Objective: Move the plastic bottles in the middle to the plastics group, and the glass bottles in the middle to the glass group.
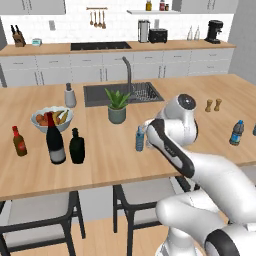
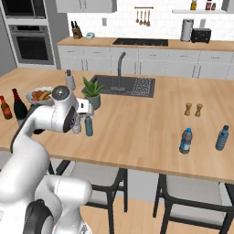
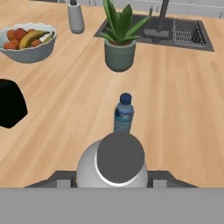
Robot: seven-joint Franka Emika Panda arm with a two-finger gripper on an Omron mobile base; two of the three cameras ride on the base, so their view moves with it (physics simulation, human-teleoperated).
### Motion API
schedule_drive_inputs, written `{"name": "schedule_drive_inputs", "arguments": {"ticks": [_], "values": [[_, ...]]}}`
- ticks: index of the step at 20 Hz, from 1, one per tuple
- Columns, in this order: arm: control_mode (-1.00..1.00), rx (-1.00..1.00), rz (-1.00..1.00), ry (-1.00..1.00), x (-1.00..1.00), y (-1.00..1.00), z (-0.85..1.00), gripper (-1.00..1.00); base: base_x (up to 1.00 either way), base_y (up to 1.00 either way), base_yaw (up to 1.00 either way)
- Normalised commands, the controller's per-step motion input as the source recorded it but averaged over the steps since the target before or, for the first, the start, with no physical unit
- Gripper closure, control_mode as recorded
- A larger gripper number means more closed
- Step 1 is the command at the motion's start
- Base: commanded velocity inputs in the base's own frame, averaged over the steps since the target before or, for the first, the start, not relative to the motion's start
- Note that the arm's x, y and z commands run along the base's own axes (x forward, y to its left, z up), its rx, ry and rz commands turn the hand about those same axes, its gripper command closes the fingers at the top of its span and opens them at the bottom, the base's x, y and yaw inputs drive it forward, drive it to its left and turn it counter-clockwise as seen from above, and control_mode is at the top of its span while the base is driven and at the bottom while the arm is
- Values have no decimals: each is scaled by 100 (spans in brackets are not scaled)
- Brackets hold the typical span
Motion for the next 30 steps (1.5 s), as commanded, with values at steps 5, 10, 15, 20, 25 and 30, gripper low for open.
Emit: {"name": "schedule_drive_inputs", "arguments": {"ticks": [5,10,15,20,25,30], "values": [[-100,-1,0,0,-9,-89,50,100,0,0,0],[-100,-6,0,0,5,-100,2,100,0,0,0],[-100,-7,0,0,24,-100,0,100,0,0,0],[-100,-7,0,5,40,-99,-3,100,0,0,0],[-100,-8,-1,13,52,-87,-27,100,0,0,0],[-100,-6,-4,18,65,-66,-64,100,0,0,0]]}}
